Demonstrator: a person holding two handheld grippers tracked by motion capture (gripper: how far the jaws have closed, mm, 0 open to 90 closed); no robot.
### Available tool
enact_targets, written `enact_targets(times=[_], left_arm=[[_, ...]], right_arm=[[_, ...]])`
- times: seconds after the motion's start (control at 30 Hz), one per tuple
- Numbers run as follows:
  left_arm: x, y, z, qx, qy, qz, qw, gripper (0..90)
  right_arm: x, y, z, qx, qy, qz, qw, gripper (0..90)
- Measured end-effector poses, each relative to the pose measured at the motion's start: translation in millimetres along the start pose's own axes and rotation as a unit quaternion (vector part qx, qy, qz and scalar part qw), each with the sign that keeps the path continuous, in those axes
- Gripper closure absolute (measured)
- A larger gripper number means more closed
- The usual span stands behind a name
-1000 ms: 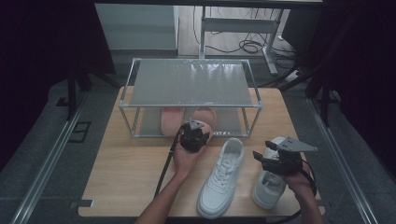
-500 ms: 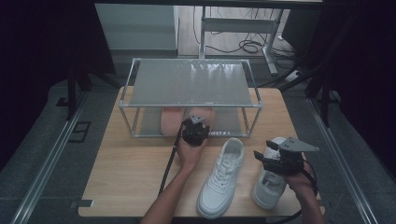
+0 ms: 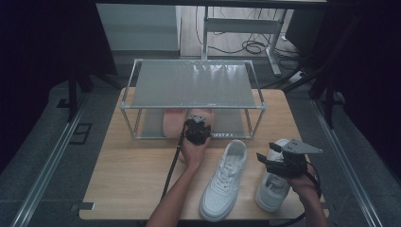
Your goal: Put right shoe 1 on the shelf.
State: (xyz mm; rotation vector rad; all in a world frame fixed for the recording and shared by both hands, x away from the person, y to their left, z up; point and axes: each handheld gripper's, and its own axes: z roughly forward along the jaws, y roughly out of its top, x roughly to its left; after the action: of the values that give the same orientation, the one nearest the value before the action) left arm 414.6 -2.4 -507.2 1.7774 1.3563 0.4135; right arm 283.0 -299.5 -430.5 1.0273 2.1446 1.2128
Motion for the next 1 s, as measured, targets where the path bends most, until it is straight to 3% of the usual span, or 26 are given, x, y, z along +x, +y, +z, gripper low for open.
enact_targets(times=[0.2, 0.3, 0.4, 0.6, 1.0], left_arm=[[1.5, -1.5, 8.1, 0.005, 0.010, -0.011, 0.9999, 80.9], [-0.9, -1.1, 6.4, 0.005, 0.013, -0.006, 0.9999, 70.4], [-1.5, 0.3, 0.3, 0.010, 0.009, -0.006, 0.9999, 61.1], [3.0, -0.3, -20.9, 0.012, -0.011, -0.009, 0.9998, 54.4], [9.0, -15.2, -53.8, 0.011, -0.054, 0.015, 0.9984, 58.5]], right_arm=[[-0.6, -0.1, -0.8, 0.000, -0.002, 0.002, 1.0000, 35.5], [-0.1, -0.1, -0.3, 0.000, -0.001, 0.000, 1.0000, 35.4], [0.6, -0.1, 0.3, 0.001, 0.000, -0.001, 1.0000, 35.4], [0.0, 0.1, -0.3, -0.001, -0.002, 0.000, 1.0000, 35.5], [2.1, 0.7, 0.5, 0.001, -0.004, -0.003, 1.0000, 35.4]])
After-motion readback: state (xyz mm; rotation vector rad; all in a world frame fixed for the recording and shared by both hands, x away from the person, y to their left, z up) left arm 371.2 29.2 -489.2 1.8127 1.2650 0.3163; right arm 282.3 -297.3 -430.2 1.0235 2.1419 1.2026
